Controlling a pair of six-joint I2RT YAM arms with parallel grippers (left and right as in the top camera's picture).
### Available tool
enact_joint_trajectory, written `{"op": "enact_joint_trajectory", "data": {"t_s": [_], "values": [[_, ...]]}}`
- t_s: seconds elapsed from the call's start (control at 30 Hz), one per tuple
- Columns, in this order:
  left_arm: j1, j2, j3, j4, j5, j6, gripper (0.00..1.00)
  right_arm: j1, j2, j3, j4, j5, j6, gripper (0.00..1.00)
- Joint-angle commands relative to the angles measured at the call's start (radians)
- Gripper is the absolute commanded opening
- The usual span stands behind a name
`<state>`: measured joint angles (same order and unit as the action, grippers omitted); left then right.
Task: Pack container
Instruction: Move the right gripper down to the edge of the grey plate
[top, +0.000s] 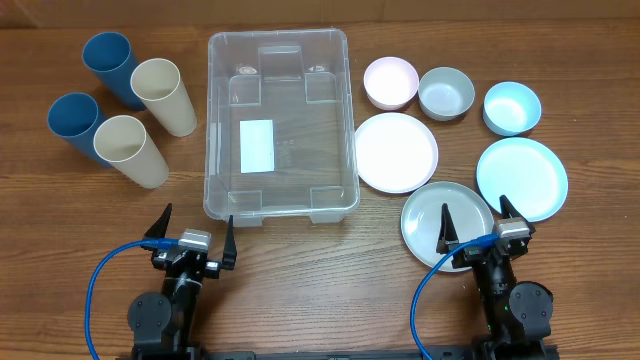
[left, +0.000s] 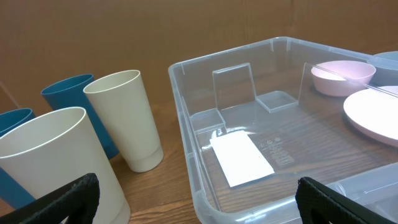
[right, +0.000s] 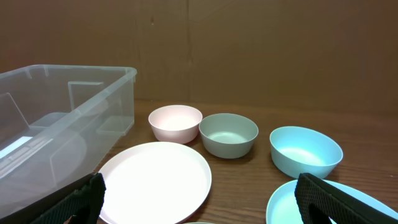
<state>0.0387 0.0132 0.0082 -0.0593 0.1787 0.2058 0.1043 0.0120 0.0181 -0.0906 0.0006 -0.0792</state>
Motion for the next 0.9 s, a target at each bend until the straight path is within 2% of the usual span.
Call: {"op": "enact_joint_trajectory", "data": {"t_s": [0.0,0.73,0.87], "values": [[-0.006,-0.009,-0.003,0.000,-0.002,0.000,1.00,-0.006,-0.009,-0.010,0.006,0.005,-0.004,1.00],[-0.006,-0.009,-0.003,0.000,-0.002,0.000,1.00,-0.006,-0.009,-0.010,0.013,0.021,-0.002,1.00],[-0.006,-0.009,-0.003,0.000,-0.003,0.000,1.00,-0.007,-0.009,0.068,-0.079,0.025,0.106,1.00]]}}
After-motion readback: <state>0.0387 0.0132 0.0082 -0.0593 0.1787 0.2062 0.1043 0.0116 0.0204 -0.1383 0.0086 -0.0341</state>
